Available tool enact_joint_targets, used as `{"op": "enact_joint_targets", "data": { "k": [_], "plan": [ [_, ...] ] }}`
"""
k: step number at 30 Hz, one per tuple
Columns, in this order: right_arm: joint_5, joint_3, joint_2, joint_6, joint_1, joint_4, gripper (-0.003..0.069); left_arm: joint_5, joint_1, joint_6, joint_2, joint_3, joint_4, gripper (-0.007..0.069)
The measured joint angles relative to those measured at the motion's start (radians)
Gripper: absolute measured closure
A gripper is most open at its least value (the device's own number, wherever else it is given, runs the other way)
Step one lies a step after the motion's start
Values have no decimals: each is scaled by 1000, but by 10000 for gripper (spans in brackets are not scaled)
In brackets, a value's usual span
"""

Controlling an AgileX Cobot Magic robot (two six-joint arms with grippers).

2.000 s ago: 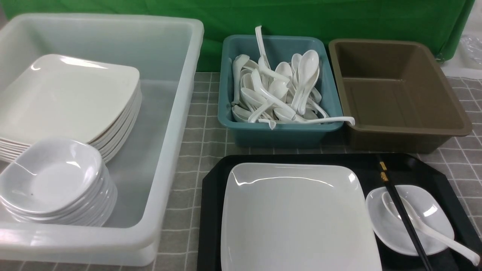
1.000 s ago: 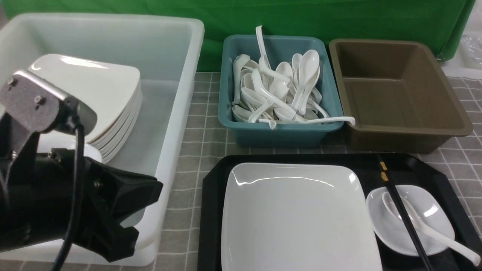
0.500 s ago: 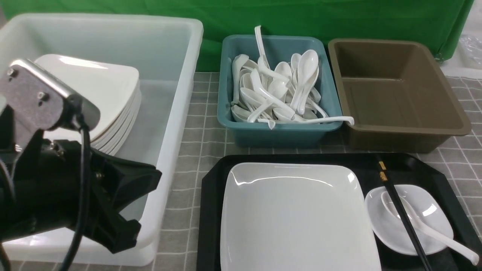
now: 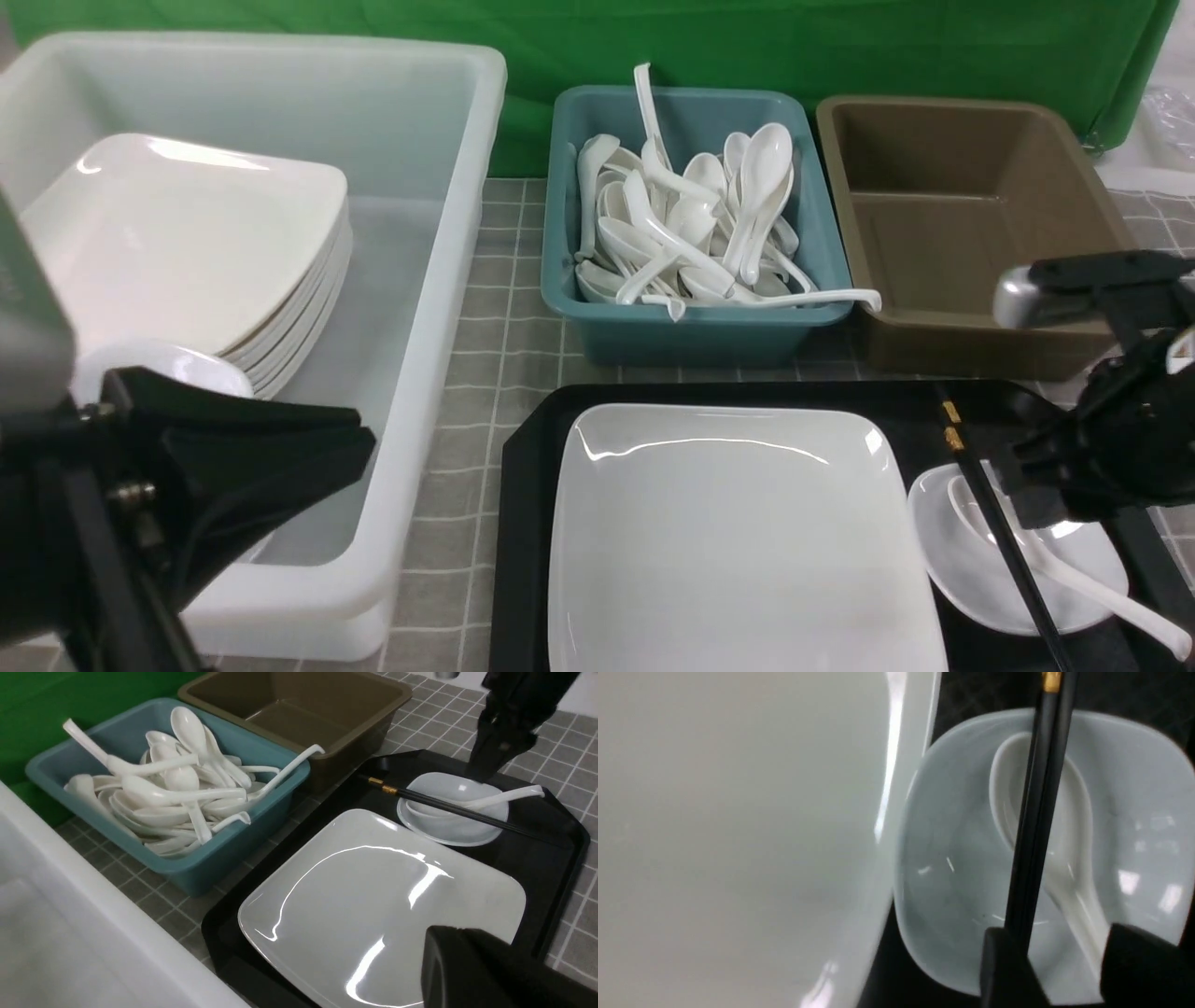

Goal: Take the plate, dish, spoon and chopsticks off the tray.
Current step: Use the right arm to grab a pair of chopsticks from the plate

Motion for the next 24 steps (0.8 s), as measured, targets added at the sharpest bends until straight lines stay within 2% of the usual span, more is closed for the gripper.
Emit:
{"op": "enact_joint_targets", "data": {
  "k": [2, 7, 18, 24],
  "plan": [
    [3, 0, 56, 0, -1, -1, 277, 0, 0, 1, -12, 0, 0, 603],
    [-1, 0, 106, 0, -1, 1, 265, -3, 0, 2, -15, 18, -2, 603],
    [-87, -2, 173, 0, -1, -10, 271, -46, 0, 2, -15, 50, -10, 603],
    [-134, -3, 214, 3, -1, -21, 319, -46, 0, 2, -15, 50, -11, 603]
  ]
}}
